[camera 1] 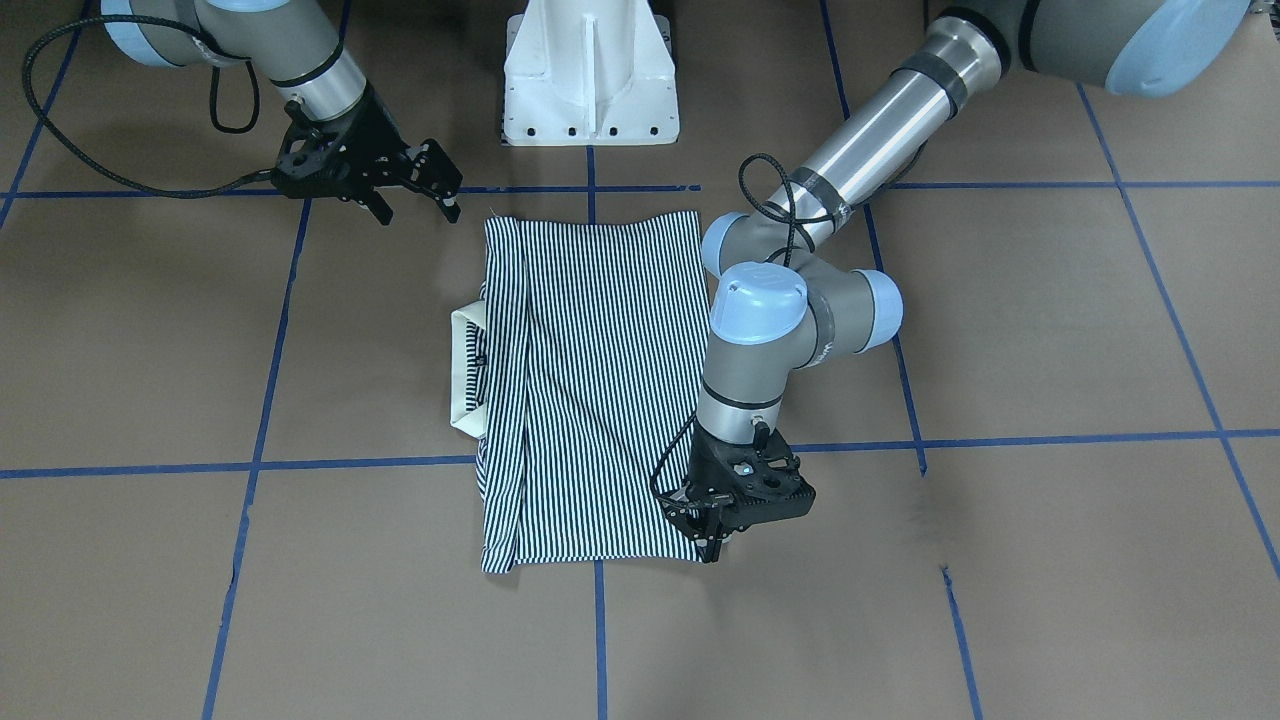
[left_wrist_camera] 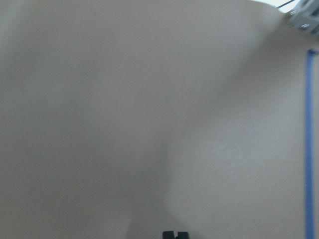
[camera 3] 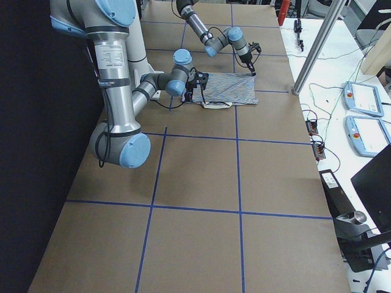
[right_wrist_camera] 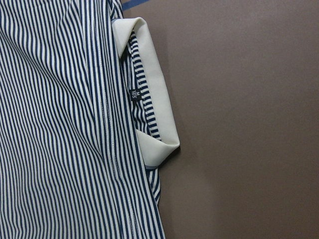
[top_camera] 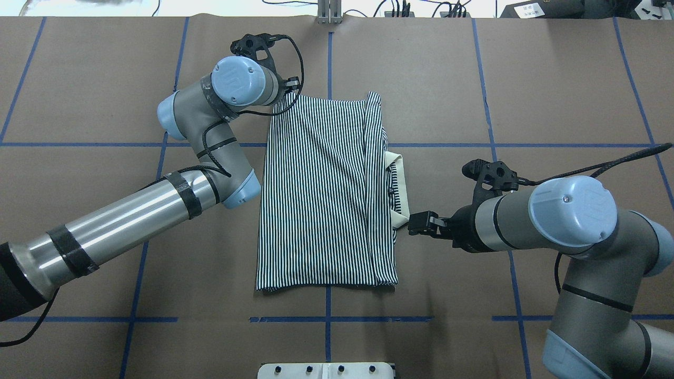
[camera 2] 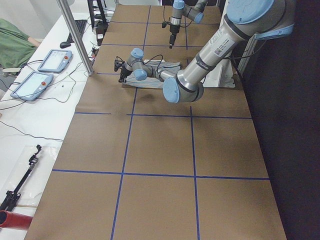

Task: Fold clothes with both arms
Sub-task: 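Release the shirt and move the right gripper over the shirt's collar side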

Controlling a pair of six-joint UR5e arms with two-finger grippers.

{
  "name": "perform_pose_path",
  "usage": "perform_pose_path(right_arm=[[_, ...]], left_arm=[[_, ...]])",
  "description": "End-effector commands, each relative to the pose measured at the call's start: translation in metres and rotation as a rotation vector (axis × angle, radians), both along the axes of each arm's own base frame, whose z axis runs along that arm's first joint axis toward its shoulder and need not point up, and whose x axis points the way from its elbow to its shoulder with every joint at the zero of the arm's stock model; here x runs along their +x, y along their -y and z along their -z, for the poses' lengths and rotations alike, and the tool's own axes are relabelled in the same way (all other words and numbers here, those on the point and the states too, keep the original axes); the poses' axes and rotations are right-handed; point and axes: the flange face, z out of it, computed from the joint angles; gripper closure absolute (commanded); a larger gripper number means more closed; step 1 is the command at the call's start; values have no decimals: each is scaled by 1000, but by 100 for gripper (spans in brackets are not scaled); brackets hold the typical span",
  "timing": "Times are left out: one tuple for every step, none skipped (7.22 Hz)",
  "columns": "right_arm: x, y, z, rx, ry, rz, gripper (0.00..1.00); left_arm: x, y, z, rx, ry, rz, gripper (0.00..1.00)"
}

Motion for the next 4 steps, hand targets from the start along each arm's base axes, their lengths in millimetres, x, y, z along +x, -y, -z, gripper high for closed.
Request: perform_pose_path(right_arm=[[-4,4,0,7,-5,-14,0],[-8,5,-5,5,-16,-16,0],[-11,8,2,16,-11,-23,0],[-20,13,8,22,-8,-27,0]], left_arm=[[-1,2,-1,7,0,3,100],[-3,4,0,23,-12,13,100],[-4,5,-1,24,-16,15,74],[-6,7,-1,25,-19,19,1]])
